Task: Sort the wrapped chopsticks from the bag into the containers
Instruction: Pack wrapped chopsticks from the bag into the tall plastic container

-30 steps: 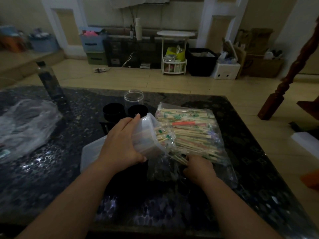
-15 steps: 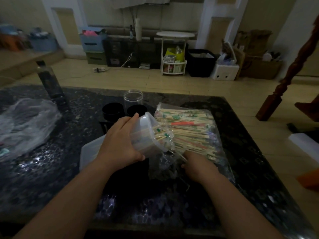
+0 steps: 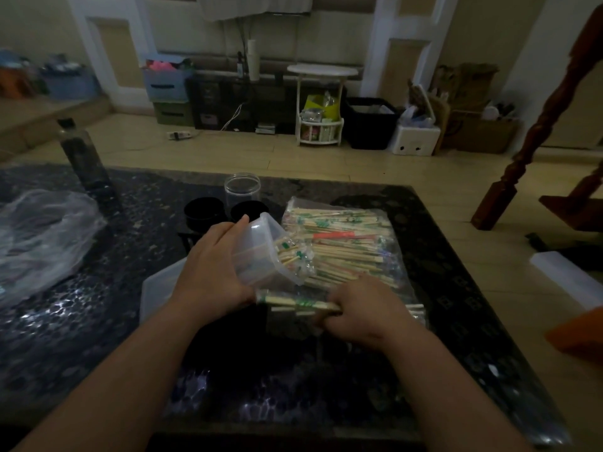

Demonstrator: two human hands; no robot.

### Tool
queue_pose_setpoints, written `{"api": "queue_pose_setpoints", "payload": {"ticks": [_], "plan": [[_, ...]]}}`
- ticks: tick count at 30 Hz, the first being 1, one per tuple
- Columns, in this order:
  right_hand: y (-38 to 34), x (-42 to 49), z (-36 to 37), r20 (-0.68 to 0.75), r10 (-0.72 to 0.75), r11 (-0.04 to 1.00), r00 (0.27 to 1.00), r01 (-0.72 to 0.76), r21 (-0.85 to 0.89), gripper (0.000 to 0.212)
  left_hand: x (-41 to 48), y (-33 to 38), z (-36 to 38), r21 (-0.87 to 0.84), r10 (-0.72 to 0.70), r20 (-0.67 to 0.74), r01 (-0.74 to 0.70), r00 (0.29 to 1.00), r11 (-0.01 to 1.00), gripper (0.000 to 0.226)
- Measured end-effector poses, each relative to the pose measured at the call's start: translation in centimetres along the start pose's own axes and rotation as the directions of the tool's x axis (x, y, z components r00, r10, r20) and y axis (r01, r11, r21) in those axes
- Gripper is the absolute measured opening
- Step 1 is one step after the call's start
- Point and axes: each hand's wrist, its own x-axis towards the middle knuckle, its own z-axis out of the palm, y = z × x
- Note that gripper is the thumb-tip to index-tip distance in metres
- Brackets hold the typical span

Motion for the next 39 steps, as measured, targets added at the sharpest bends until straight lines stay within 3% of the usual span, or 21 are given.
{"api": "queue_pose_setpoints", "payload": {"ticks": [5,9,13,16,18,22,25,29,33,39], "plan": [[-0.5,-0.1,-0.8,-0.247,0.018,0.998,0.969,-0.031,-0.048,0.026,0.0,0.1,0.1,0.036,0.009,0.000,-0.009,1.000,0.999,0.129],[0.2,0.7,-0.5,-0.441,0.022,0.999,0.897,-0.041,-0.034,0.022,0.2,-0.4,0.3,0.042,-0.007,0.001,0.007,1.000,0.999,0.133],[0.8,1.3,0.4,-0.686,-0.114,0.993,0.718,0.096,-0.064,0.023,0.1,-0.8,0.4,0.022,0.009,0.002,-0.009,1.000,1.000,0.134],[0.8,1.1,0.1,-0.789,-0.143,0.985,0.597,0.165,-0.053,0.022,0.2,-1.1,0.4,0.032,0.038,0.004,-0.038,0.999,0.999,0.134],[0.5,0.9,-0.1,-0.849,-0.064,0.986,0.525,0.167,0.028,0.026,0.3,-1.1,0.5,0.050,0.053,0.006,-0.053,0.999,0.997,0.130],[-0.2,1.1,-0.5,-0.854,0.221,0.909,0.471,0.217,0.355,0.028,0.1,-0.9,0.6,0.058,0.045,-0.004,-0.045,0.999,0.997,0.129],[-0.5,1.4,-0.8,-0.787,0.346,0.797,0.511,0.282,0.533,0.028,0.0,-0.7,0.5,0.057,0.058,-0.019,-0.057,0.998,0.997,0.129],[-1.6,1.1,-1.0,-0.541,0.558,0.449,0.629,0.320,0.834,0.029,0.0,-0.4,0.5,0.048,0.044,0.004,-0.044,0.999,0.998,0.131],[-2.5,0.9,-1.7,-0.379,0.659,0.181,0.649,0.352,0.918,0.036,0.0,-0.6,0.6,0.039,0.067,0.013,-0.068,0.998,0.997,0.128],[-2.6,1.3,-1.5,-0.301,0.641,0.096,0.706,0.315,0.944,0.037,-0.1,-0.5,0.7,0.047,0.077,0.009,-0.077,0.997,0.996,0.127]]}}
